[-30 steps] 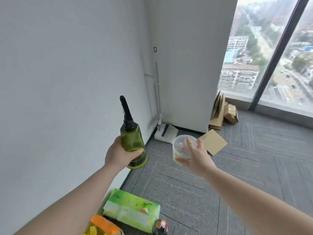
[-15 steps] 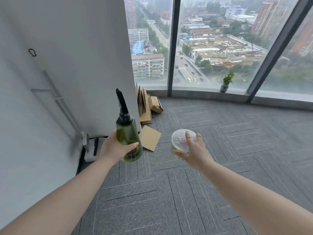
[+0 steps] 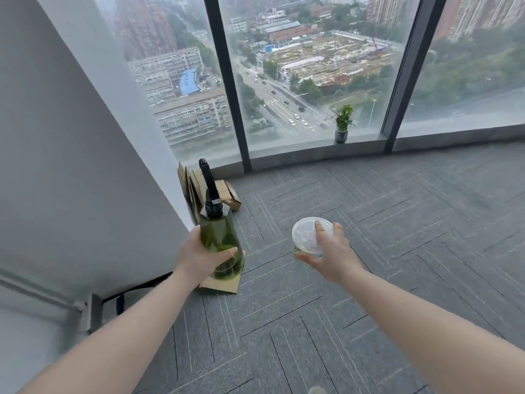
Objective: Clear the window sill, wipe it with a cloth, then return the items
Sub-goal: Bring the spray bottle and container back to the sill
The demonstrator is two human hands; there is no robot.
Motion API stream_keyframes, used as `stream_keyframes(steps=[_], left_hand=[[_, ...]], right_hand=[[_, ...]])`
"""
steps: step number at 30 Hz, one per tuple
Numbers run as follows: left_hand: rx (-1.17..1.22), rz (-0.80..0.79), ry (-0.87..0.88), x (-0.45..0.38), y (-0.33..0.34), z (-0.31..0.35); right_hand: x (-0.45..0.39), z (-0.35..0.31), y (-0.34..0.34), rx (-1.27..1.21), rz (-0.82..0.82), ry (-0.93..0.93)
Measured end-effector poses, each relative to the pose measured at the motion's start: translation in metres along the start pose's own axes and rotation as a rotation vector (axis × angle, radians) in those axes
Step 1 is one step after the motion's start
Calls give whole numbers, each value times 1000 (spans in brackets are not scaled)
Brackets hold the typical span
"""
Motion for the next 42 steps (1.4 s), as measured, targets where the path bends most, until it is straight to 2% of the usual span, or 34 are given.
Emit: stream_keyframes(steps=[5,12,19,26,33,42], left_hand=[[60,19,23,-98,17,68],[17,32,67,-229,42,124],[3,-37,151,-394,95,177],[10,-136,157,-561,128,250],[5,-136,147,-692,162,302],[-27,-72,17,-855,195,322]], right_hand=[[-106,7,-58,12,40,15],[-228,10,-117,12,72,37],[-360,24,-169,15,141,122],[-490,37,-233,-31,221,210],[-625,43,-273,11,199,228],[-846,41,-303,4,89,147]])
Point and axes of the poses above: each hand's wrist, its own x-axis away from the middle knuckle, its own y-axis out of the palm, z = x × y, the point moved 9 cm from there along -x, towards the middle knuckle, and after that the axes turned 8 degrees about -x, right-handed, at the moved point
